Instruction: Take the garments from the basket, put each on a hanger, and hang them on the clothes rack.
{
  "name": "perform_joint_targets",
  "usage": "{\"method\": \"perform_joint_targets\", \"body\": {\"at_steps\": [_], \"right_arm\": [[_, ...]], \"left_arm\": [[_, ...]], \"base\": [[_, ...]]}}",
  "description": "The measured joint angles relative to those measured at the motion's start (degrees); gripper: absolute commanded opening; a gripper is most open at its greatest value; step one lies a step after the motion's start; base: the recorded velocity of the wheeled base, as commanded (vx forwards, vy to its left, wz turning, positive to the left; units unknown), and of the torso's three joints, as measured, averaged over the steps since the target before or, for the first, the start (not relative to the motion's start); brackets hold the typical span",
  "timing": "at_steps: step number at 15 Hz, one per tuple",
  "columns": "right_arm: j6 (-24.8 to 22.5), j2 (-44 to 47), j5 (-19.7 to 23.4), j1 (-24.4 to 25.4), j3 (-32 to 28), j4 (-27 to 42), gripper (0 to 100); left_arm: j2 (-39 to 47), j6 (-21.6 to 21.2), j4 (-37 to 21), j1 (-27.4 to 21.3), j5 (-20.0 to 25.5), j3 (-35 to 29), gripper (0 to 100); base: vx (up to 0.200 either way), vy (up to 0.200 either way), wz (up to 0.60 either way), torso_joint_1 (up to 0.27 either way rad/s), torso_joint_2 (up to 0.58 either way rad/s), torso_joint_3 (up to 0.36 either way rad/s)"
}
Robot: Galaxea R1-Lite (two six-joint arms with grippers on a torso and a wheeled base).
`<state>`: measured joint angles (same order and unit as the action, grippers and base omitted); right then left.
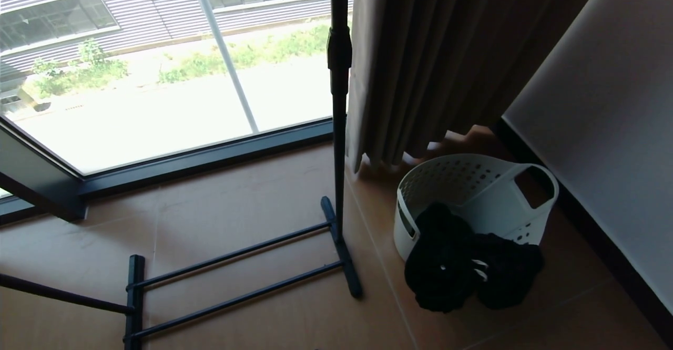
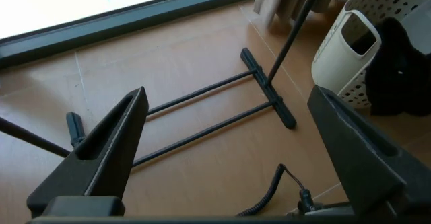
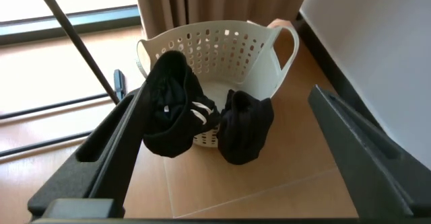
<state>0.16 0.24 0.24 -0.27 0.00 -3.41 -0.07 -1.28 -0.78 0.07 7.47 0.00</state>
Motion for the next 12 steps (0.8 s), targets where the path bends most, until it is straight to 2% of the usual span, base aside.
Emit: {"method": "perform_joint_targets", "body": {"at_steps": [10,12], "right_arm": [[0.11,0.0,-0.2,0.0,0.0,0.0,100],[-0.26,0.0,-0.17,0.0,0.0,0.0,100]], "left_arm": [[0.0,-0.05,0.0,0.0,-0.01,0.0,100],[0.0,0.02,0.0,-0.05,0.02,0.0,100]], "base": [[0.0,0.0,0.0,0.003,0.0,-0.198],[0.0,0.0,0.0,0.002,0.0,-0.078]]}}
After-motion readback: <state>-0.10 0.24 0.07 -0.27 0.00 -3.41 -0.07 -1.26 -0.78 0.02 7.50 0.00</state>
